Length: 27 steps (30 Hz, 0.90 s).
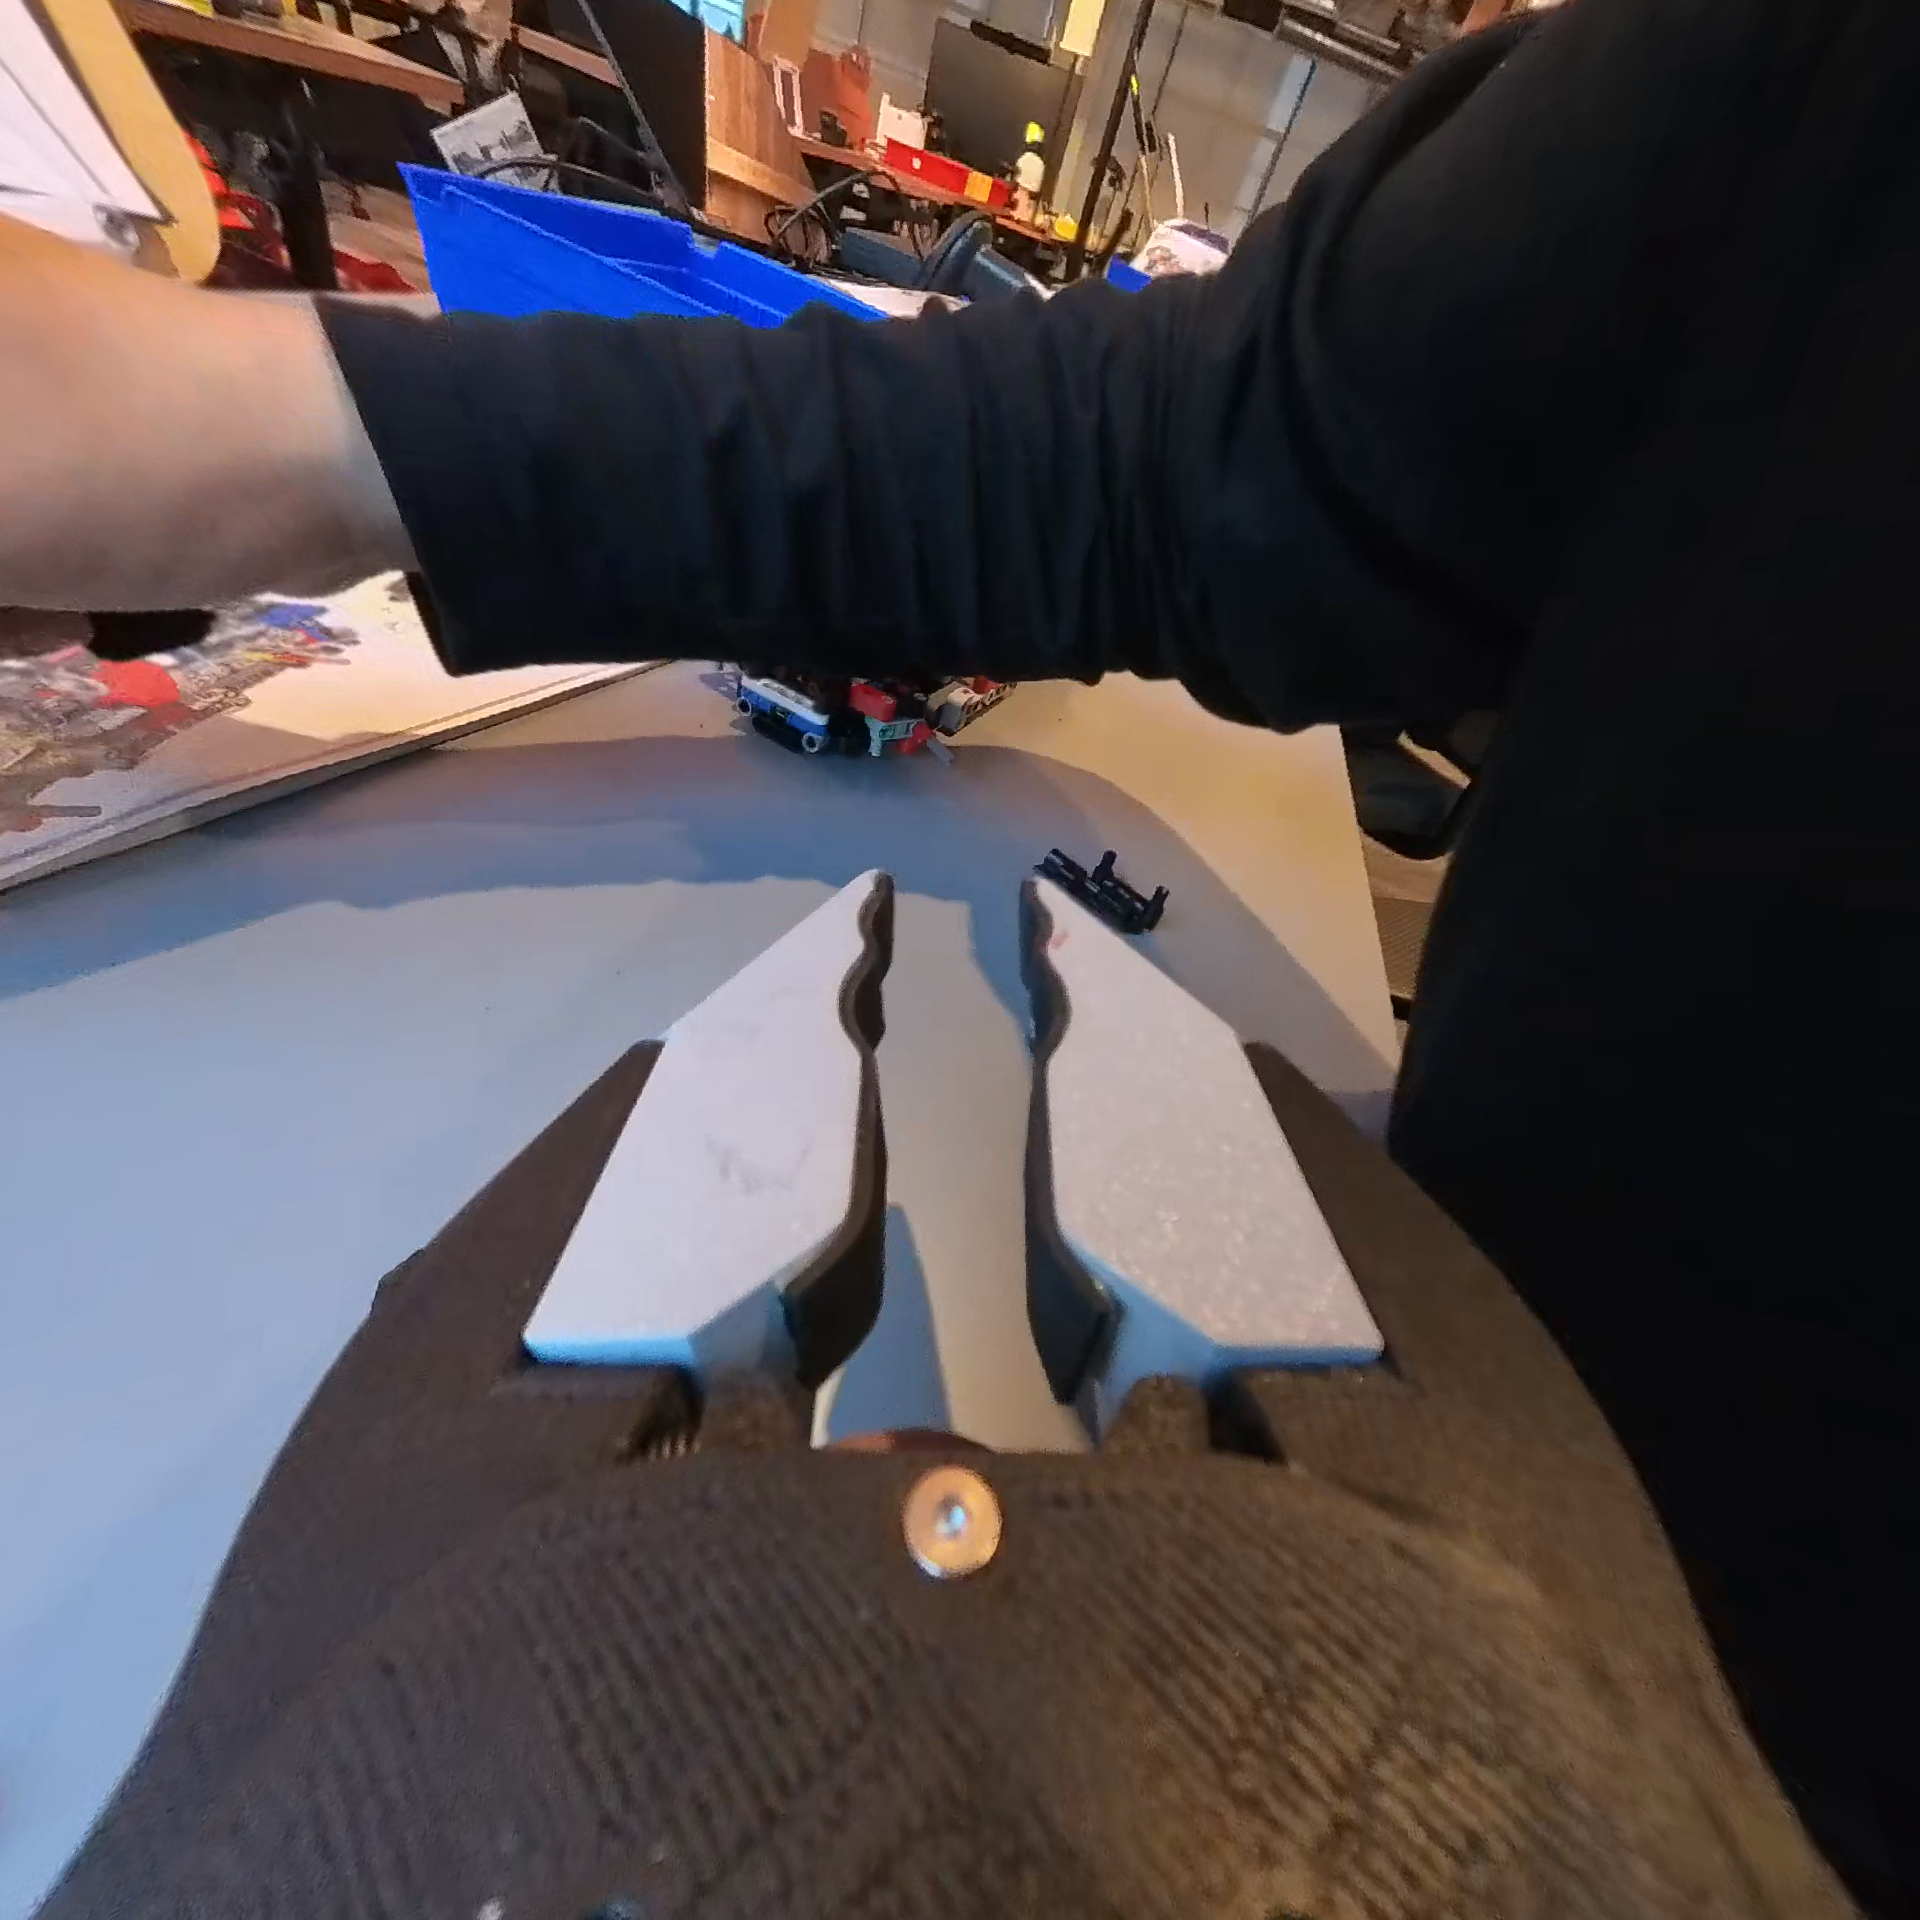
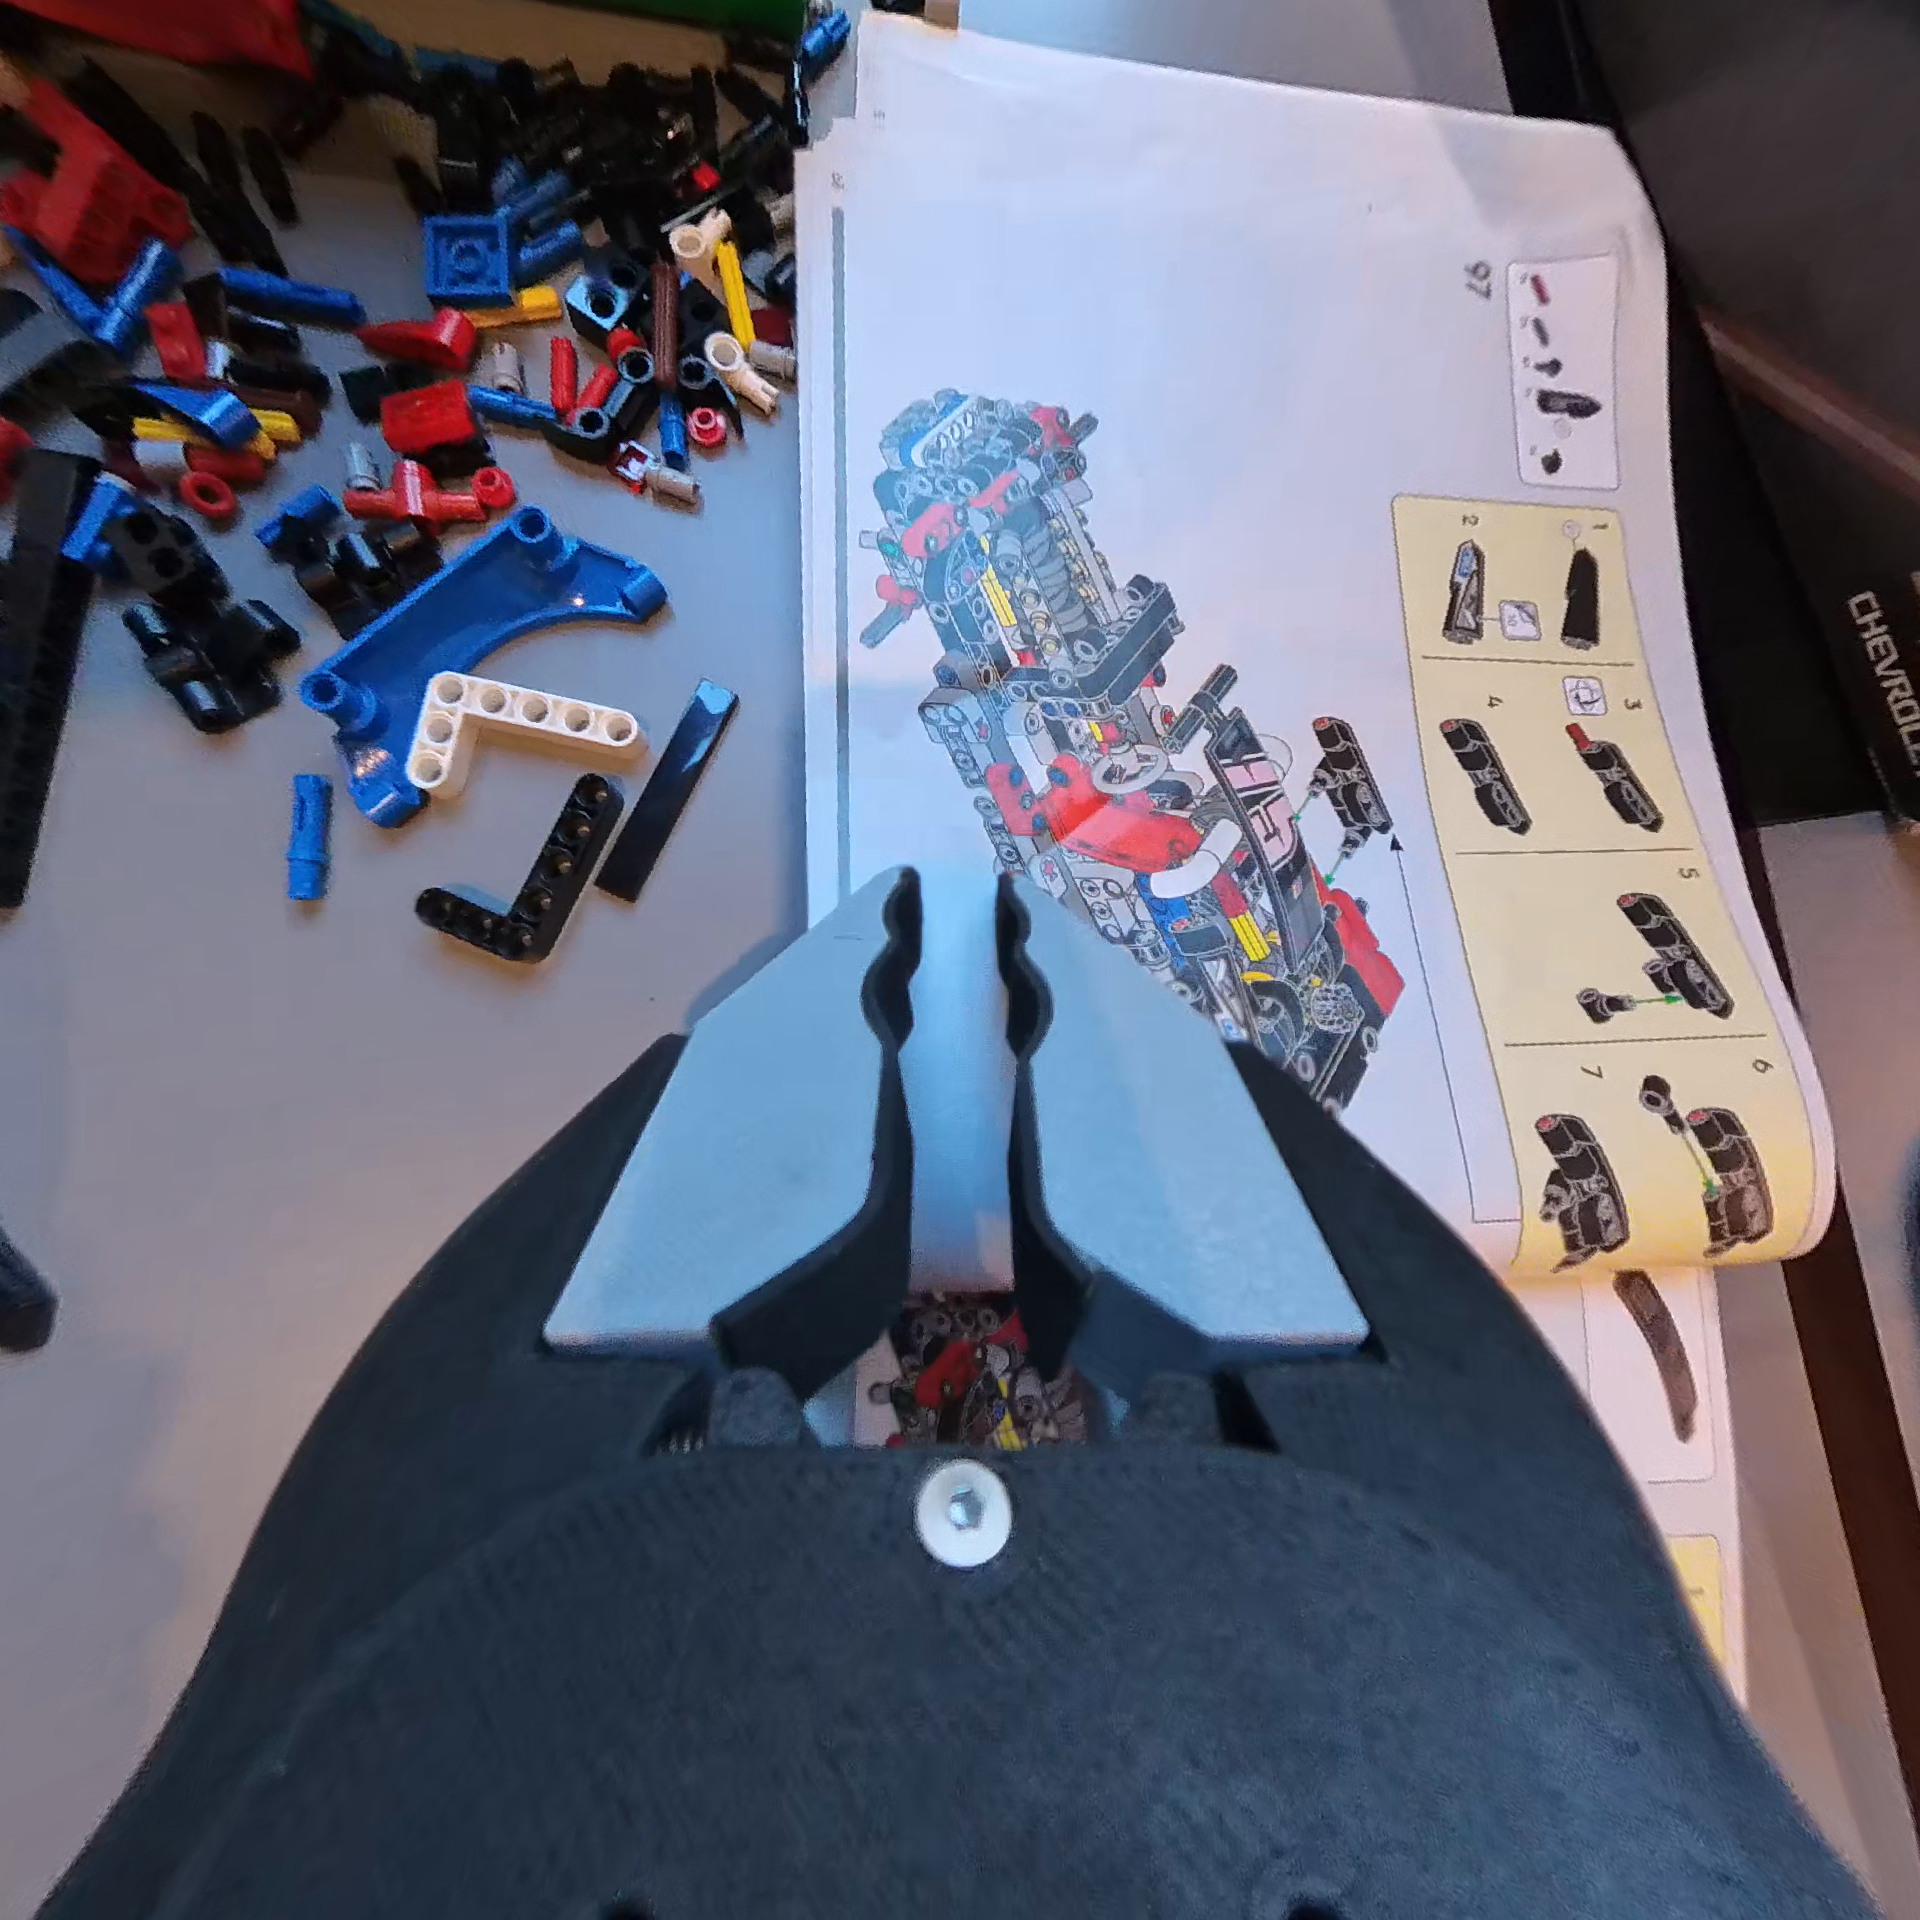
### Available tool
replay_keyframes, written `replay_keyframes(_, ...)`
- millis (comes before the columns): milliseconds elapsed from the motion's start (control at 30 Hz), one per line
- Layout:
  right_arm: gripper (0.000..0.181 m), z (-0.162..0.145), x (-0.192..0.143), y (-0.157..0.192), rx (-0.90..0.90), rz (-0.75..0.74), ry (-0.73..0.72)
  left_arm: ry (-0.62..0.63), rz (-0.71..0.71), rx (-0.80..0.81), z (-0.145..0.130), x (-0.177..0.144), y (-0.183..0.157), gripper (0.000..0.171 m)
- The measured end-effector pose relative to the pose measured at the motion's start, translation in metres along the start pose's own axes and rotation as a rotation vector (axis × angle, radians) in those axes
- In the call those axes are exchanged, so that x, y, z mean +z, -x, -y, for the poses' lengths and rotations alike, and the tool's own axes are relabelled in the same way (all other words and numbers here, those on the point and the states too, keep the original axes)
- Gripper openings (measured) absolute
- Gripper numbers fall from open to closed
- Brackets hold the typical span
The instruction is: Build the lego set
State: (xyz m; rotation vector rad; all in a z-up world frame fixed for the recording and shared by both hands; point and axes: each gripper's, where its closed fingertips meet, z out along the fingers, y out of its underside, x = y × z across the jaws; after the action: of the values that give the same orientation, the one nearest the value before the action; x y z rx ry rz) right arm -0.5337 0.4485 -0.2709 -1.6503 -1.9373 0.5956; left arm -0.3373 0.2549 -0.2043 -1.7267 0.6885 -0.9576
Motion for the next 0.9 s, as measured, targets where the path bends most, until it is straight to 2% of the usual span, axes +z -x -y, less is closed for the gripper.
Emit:
replay_keyframes(133,0.02,0.002,-0.023,0.006,-0.004,-0.042,0.01,0.004,-0.008,0.012,-0.001,0.001,-0.004,0.021)
replay_keyframes(200,0.025,-0.002,-0.041,0.016,0.064,-0.053,0.002,0.004,-0.015,-0.002,-0.001,0.001,-0.004,0.021)
replay_keyframes(400,0.031,-0.049,-0.085,0.086,0.293,-0.014,-0.02,-0.024,-0.081,-0.016,0.004,-0.001,-0.019,0.023)
replay_keyframes(500,0.034,-0.072,-0.084,0.124,0.313,0.006,0.014,-0.024,-0.188,-0.035,-0.001,0.002,-0.044,0.024)
replay_keyframes(633,0.034,-0.075,-0.075,0.158,0.314,0.054,-0.006,0.04,-0.223,0.055,-0.013,0.009,-0.063,0.024)
replay_keyframes(767,0.033,-0.068,-0.062,0.17,0.303,0.063,-0.022,0.03,-0.209,0.074,-0.012,0.009,-0.062,0.024)
replay_keyframes(900,0.03,-0.063,-0.055,0.165,0.24,0.022,-0.004,0.03,-0.2,0.066,-0.012,0.01,-0.06,0.023)
